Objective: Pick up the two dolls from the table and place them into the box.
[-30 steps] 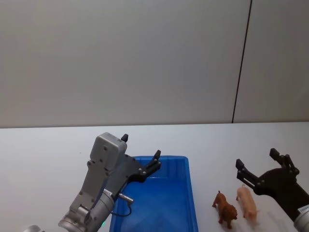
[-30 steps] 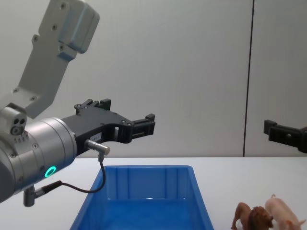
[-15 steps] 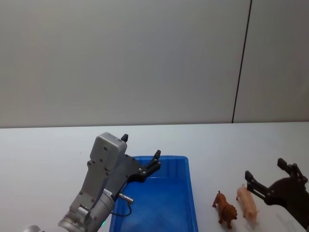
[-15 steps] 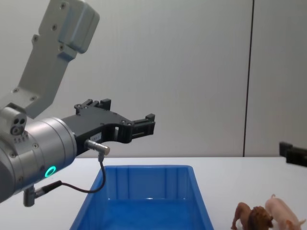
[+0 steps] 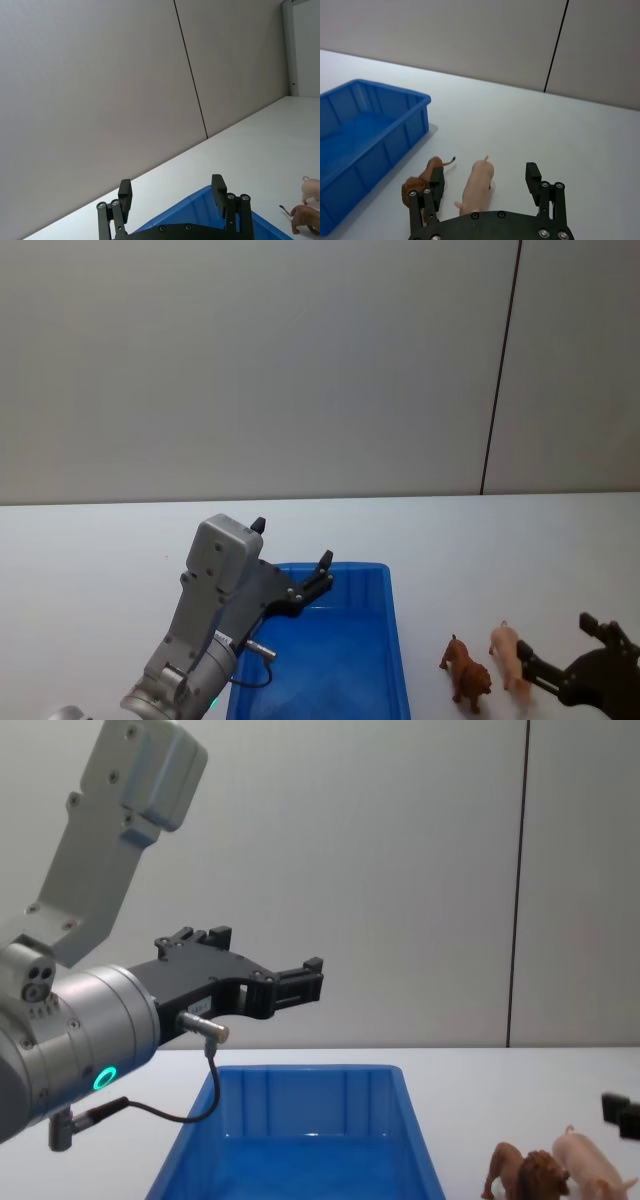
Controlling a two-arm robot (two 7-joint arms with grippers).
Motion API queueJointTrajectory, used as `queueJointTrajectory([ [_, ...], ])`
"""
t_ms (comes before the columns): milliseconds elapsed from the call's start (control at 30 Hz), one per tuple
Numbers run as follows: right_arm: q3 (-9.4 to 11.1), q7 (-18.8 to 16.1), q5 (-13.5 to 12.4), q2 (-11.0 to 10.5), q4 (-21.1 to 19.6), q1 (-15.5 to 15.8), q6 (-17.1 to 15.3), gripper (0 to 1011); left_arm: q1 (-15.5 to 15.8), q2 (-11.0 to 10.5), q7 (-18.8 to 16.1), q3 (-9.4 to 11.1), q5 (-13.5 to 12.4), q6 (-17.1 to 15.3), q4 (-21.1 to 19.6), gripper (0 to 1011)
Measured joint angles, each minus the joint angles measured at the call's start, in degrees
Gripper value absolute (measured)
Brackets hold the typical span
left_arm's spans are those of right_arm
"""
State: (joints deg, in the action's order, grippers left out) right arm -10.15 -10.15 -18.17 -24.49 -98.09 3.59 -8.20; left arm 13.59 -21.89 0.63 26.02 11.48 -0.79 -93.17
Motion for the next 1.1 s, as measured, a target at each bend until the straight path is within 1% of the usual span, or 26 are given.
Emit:
queueJointTrajectory([
  [433, -0.72, -0.4, 0.04, 1.14, 3.19, -0.79, -2.62, 1001, 0.0, 0.0, 0.0, 0.0, 0.0, 0.0, 0.0, 1001],
  [967, -1.97, -1.07, 1.16, 3.38, 7.24, -3.26, -5.22, 1001, 0.0, 0.0, 0.0, 0.0, 0.0, 0.0, 0.0, 1001],
  [1100, -2.23, -1.08, 1.49, 4.0, 8.31, -4.07, -6.02, 942, 0.0, 0.0, 0.0, 0.0, 0.0, 0.0, 0.0, 1001],
])
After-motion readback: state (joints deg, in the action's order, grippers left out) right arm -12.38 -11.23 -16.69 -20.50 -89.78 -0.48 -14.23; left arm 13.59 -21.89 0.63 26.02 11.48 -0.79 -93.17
